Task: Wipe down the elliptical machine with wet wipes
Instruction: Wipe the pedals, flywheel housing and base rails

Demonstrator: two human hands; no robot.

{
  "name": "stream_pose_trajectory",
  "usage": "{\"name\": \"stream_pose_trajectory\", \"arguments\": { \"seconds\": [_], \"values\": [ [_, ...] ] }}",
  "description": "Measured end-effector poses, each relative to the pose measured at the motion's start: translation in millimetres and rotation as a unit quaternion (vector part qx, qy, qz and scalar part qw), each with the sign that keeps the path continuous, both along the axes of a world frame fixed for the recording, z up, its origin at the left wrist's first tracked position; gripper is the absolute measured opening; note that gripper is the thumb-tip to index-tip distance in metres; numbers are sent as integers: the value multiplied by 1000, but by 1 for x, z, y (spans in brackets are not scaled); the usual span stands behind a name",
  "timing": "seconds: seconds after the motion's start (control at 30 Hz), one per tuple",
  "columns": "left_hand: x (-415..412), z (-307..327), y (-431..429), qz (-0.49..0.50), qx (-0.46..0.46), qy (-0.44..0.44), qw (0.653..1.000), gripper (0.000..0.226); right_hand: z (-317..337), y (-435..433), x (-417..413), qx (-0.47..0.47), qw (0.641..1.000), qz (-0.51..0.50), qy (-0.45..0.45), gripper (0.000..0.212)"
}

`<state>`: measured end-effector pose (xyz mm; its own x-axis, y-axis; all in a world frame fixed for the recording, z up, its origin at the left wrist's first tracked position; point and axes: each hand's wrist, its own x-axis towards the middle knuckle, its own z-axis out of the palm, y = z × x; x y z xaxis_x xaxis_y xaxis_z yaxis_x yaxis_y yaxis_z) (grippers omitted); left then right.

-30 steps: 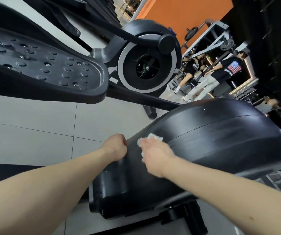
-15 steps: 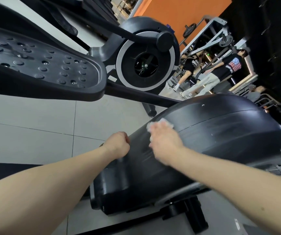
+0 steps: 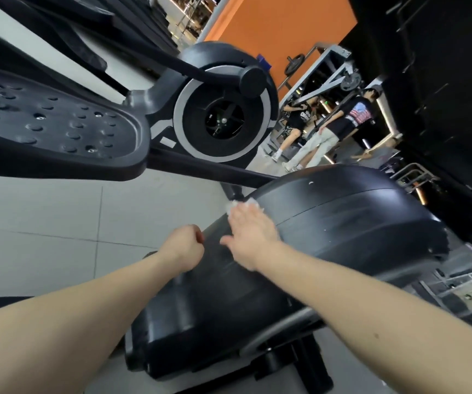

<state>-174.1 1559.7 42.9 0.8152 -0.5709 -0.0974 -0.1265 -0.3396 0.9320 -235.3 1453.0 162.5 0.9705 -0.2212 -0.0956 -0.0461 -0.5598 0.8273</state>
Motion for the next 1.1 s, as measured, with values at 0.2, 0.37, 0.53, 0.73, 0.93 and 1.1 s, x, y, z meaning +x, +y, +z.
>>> {"name": "stream_pose_trajectory", "arguments": {
  "seconds": [0.2, 0.37, 0.53, 0.73, 0.93, 1.1],
  "values": [
    [-1, 45, -13, 17, -97, -5, 995, 23, 79, 0, 12, -29, 989, -83, -123, 74],
    [-6, 79, -19, 42, -157, -43, 986, 25, 45, -2, -25, 39, 998, 12, 37, 72],
    [-14, 105, -26, 24, -191, -47, 980, 29, 127, -55, -31, 129, 978, -75, -144, 57],
    [-21, 127, -32, 26, -229, -62, 971, 31, 101, -30, -52, 85, 994, -16, -72, 73],
    [-26, 129, -33, 7, -225, -46, 973, 30, 162, -78, -39, 114, 961, -107, -229, 54],
    [-24, 126, -33, 20, -219, -46, 974, 29, 107, -38, -54, 159, 981, -8, -113, 69]
  ]
}}
